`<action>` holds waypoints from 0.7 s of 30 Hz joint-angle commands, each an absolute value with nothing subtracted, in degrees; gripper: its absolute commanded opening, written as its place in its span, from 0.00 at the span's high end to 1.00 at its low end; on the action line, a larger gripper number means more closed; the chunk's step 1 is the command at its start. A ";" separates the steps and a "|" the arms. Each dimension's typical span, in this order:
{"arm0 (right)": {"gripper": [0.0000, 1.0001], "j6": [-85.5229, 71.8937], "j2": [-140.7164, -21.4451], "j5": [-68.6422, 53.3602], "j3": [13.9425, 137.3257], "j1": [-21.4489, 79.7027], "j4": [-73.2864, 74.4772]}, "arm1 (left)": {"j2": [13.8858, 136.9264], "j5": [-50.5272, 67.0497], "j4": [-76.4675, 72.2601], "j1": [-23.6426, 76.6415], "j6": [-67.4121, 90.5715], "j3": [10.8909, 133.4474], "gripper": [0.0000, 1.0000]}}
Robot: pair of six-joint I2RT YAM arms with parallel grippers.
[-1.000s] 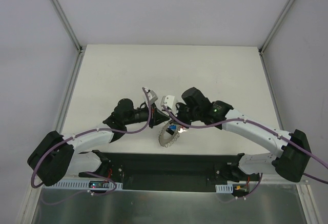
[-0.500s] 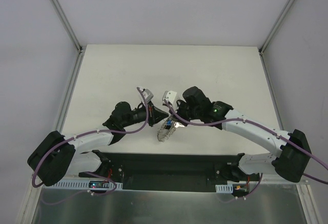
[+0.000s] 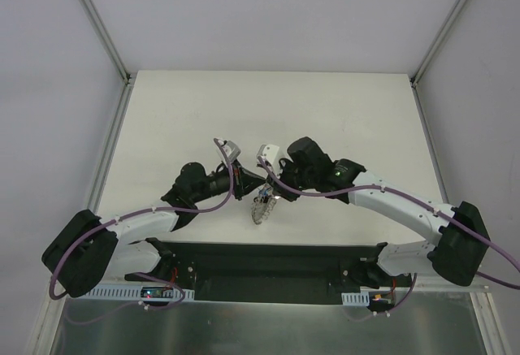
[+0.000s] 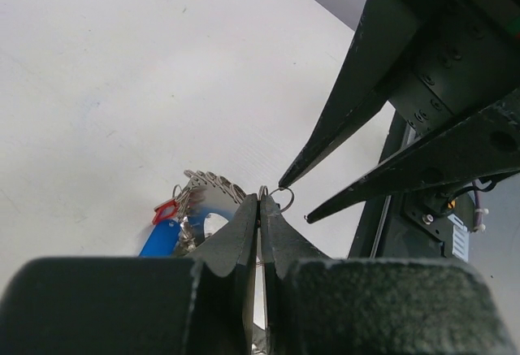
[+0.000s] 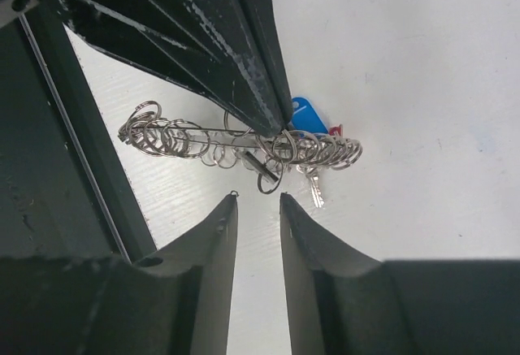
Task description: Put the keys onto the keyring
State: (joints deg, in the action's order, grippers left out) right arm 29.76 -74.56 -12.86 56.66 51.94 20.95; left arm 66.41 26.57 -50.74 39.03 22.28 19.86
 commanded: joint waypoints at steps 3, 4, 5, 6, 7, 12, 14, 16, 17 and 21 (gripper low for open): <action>0.65 25.15 -71.64 -12.22 55.38 51.07 17.94 | 63.99 23.73 -55.55 39.02 23.47 19.60 1.00; 0.64 24.61 -71.20 -11.78 54.76 50.89 16.89 | 63.98 23.47 -55.55 39.11 23.47 19.51 1.00; 0.62 24.00 -70.41 -11.78 54.15 50.80 14.96 | 63.90 23.55 -55.63 39.02 23.47 19.51 1.00; 0.62 23.73 -70.23 -11.95 53.62 50.54 14.51 | 63.81 23.55 -55.63 39.02 23.55 19.51 1.00; 0.62 23.12 -70.31 -12.21 53.18 50.28 13.98 | 63.90 23.73 -55.63 39.11 23.64 19.51 1.00; 0.61 21.89 -70.14 -15.11 51.42 47.73 10.11 | 63.46 23.91 -55.63 39.11 23.64 19.34 1.00; 0.60 21.53 -69.87 -17.48 51.33 46.59 9.06 | 63.37 23.99 -55.55 39.02 23.73 19.07 1.00; 0.59 21.45 -70.22 -19.59 51.68 46.14 8.70 | 63.11 23.82 -55.55 39.02 23.82 18.90 1.00; 0.58 21.36 -70.49 -20.30 52.03 45.79 8.70 | 63.02 23.82 -55.55 39.02 23.91 18.81 1.00; 0.59 20.92 -71.80 -22.93 52.21 45.09 8.17 | 62.67 23.82 -55.55 39.02 23.82 18.98 1.00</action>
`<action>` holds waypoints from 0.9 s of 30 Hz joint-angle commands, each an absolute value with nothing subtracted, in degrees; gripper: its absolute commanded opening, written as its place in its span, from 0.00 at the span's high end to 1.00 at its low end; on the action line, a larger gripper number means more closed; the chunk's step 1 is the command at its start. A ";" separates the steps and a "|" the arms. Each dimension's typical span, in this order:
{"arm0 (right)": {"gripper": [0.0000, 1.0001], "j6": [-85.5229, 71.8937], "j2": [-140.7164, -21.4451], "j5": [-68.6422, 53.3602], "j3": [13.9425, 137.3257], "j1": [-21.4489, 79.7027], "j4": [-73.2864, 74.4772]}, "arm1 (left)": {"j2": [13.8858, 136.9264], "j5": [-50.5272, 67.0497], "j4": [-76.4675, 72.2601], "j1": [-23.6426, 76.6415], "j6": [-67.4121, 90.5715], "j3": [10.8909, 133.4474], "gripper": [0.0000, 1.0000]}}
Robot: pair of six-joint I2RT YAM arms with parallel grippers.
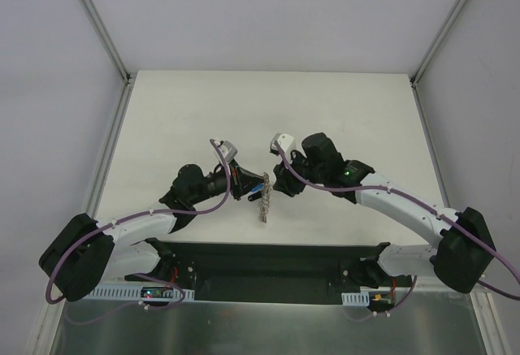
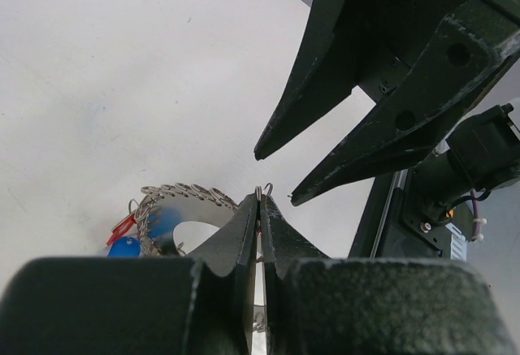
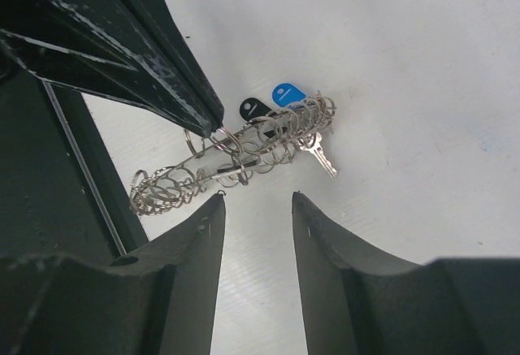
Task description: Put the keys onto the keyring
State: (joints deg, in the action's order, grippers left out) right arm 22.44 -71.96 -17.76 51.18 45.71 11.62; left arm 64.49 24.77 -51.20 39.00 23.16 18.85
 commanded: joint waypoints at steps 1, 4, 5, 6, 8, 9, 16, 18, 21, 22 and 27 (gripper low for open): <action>0.59 20.74 -72.33 -24.51 52.38 45.00 8.09 | 62.75 23.91 -55.55 39.11 23.82 18.98 1.00; 0.59 20.57 -73.21 -26.45 52.38 44.39 7.91 | 62.84 23.73 -55.63 39.11 23.82 18.98 1.00; 0.59 20.65 -73.39 -26.72 52.47 44.12 7.91 | 62.75 23.82 -55.72 39.11 23.99 18.90 1.00; 0.59 20.83 -73.56 -26.89 52.56 44.12 7.91 | 62.75 23.82 -55.90 39.11 23.99 18.90 1.00; 0.61 21.35 -74.09 -27.33 52.56 43.86 7.74 | 62.58 23.90 -55.90 39.02 23.99 18.72 1.00; 0.61 21.53 -74.27 -27.51 52.73 43.68 7.65 | 62.58 23.82 -55.90 39.11 23.99 18.72 1.00; 0.65 23.29 -76.64 -30.31 54.31 42.28 6.42 | 62.23 24.08 -56.07 39.20 23.99 18.54 1.00; 0.65 23.47 -77.34 -31.72 55.02 42.10 6.59 | 62.14 24.08 -56.07 39.11 23.99 18.46 1.00; 0.66 23.82 -78.04 -33.39 55.55 41.92 6.50 | 62.14 24.08 -56.07 39.11 23.82 18.37 1.00; 0.66 23.91 -78.13 -33.75 55.55 41.92 6.50 | 62.14 24.00 -56.07 39.20 23.82 18.37 1.00; 0.71 24.61 -78.84 -35.15 56.60 41.84 7.03 | 62.14 24.08 -56.07 39.20 23.73 18.46 1.00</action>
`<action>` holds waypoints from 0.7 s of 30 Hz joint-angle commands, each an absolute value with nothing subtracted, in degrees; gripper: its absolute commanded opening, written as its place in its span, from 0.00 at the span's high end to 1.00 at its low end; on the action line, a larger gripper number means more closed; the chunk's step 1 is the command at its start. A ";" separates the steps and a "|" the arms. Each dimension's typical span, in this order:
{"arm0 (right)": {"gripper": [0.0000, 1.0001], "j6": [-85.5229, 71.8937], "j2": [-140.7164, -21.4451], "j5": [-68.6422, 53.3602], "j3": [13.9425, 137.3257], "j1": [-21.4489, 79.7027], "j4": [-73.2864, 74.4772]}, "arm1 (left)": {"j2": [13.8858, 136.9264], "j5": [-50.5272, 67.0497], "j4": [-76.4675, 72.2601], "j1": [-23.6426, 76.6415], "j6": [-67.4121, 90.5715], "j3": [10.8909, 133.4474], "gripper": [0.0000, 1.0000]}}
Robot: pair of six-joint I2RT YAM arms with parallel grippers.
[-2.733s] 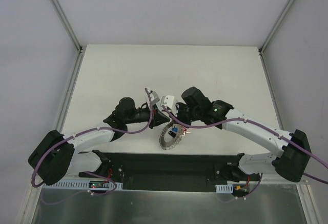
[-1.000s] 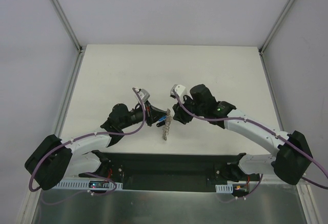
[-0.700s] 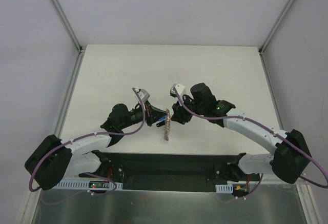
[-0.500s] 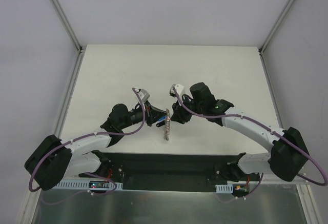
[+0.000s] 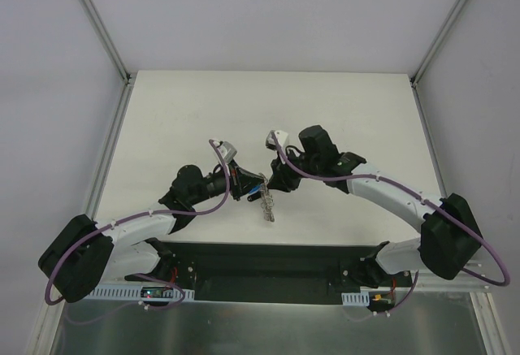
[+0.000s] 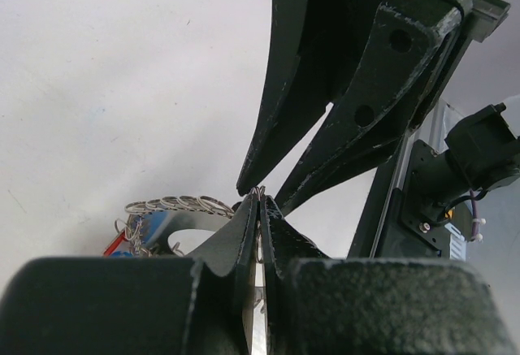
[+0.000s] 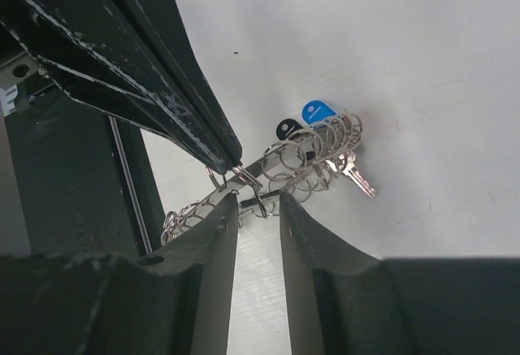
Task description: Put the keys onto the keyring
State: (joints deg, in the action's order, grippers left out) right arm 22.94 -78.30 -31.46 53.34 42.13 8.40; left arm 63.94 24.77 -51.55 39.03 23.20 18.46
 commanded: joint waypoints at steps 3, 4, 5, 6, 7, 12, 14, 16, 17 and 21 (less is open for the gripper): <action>0.84 25.22 -79.45 -35.51 57.04 41.84 7.56 | 62.14 23.99 -56.16 39.20 23.64 18.46 1.00; 0.95 25.49 -79.54 -35.59 57.13 41.92 8.08 | 62.05 24.08 -56.16 39.20 23.64 18.46 1.00; 0.99 25.58 -79.63 -35.51 57.13 41.92 8.35 | 62.05 24.00 -56.16 39.20 23.64 18.46 1.00; 0.99 25.84 -79.54 -35.51 57.22 41.84 8.52 | 61.96 23.91 -56.16 39.11 23.56 18.37 1.00; 0.99 26.36 -79.45 -35.33 57.22 41.84 9.22 | 61.61 23.73 -56.08 39.11 23.47 18.20 1.00; 0.99 28.82 -78.58 -34.80 58.71 41.92 13.09 | 59.59 23.03 -51.96 39.11 21.54 18.11 1.00; 0.99 30.58 -78.40 -34.72 59.93 41.92 15.55 | 58.01 23.20 -47.41 39.02 19.17 18.81 0.99; 0.99 31.46 -78.22 -34.45 60.64 42.27 17.39 | 57.31 24.77 -43.79 38.41 16.28 20.64 0.88; 0.99 32.25 -78.22 -34.19 61.17 42.45 17.92 | 57.30 25.66 -40.29 37.97 15.65 21.35 0.85; 0.99 33.75 -78.05 -32.18 62.14 43.50 20.04 | 58.27 32.25 -34.83 35.86 13.45 25.56 0.73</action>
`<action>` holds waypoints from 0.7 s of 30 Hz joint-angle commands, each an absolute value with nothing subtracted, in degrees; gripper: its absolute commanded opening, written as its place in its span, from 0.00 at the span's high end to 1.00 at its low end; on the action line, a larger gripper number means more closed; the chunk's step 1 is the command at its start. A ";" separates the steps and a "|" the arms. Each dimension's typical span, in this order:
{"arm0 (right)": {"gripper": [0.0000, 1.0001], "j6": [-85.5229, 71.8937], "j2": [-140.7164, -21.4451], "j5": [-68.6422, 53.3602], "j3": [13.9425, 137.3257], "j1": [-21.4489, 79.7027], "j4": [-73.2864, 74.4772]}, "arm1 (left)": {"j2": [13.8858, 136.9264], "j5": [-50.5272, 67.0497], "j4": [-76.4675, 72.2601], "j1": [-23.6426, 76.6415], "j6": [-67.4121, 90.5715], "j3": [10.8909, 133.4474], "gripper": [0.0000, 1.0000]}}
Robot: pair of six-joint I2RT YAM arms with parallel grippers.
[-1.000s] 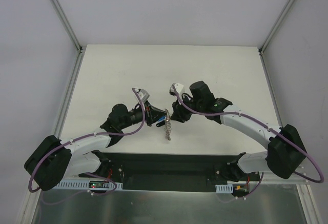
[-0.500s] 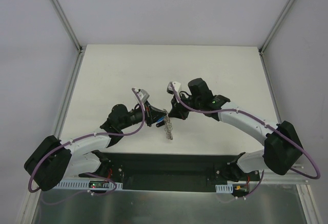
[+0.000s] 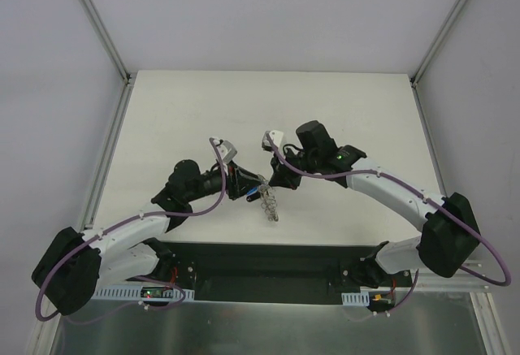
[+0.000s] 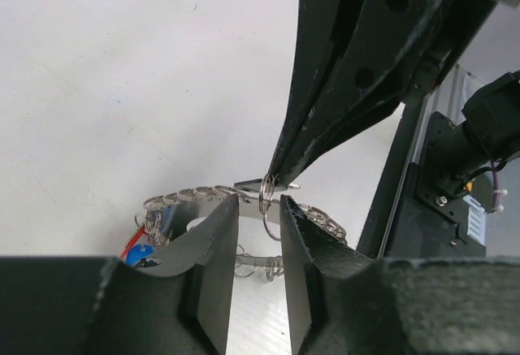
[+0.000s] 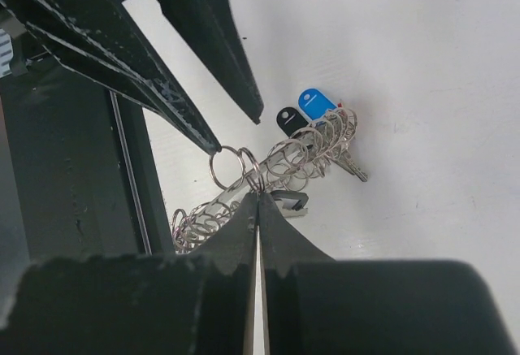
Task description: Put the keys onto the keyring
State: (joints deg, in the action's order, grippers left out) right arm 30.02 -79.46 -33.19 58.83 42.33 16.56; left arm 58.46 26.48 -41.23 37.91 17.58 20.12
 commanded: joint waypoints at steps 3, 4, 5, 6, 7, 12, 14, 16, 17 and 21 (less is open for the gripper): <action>0.99 34.01 -77.78 -31.55 62.05 44.12 20.57 | 59.24 35.76 -30.43 35.60 11.52 28.81 0.67; 0.99 34.01 -77.61 -31.55 62.05 44.30 20.57 | 60.02 36.73 -29.98 35.60 11.34 29.26 0.65; 0.99 34.01 -77.52 -31.47 62.05 44.38 20.57 | 60.46 38.48 -29.71 35.60 11.34 29.70 0.63; 0.99 34.10 -77.35 -31.20 62.05 44.47 20.57 | 60.99 39.63 -29.36 35.60 11.25 30.58 0.61; 0.98 34.19 -77.26 -31.11 62.05 44.56 20.65 | 61.95 40.42 -28.57 35.51 10.81 31.02 0.60; 0.99 34.10 -76.82 -31.20 61.96 44.83 20.57 | 64.51 46.21 -28.04 35.60 9.93 32.60 0.62; 0.99 34.10 -76.64 -31.03 61.88 45.17 20.57 | 65.83 47.46 -27.60 35.60 9.93 32.87 0.63; 0.99 34.10 -76.38 -30.85 61.79 45.26 20.65 | 66.70 48.25 -27.25 35.60 9.67 33.40 0.65; 0.99 34.10 -76.20 -30.68 61.70 45.44 20.57 | 66.80 48.08 -27.07 35.60 9.67 33.57 0.65; 0.99 34.10 -75.94 -30.41 61.52 45.79 20.83 | 66.80 46.59 -26.72 35.60 9.58 33.92 0.68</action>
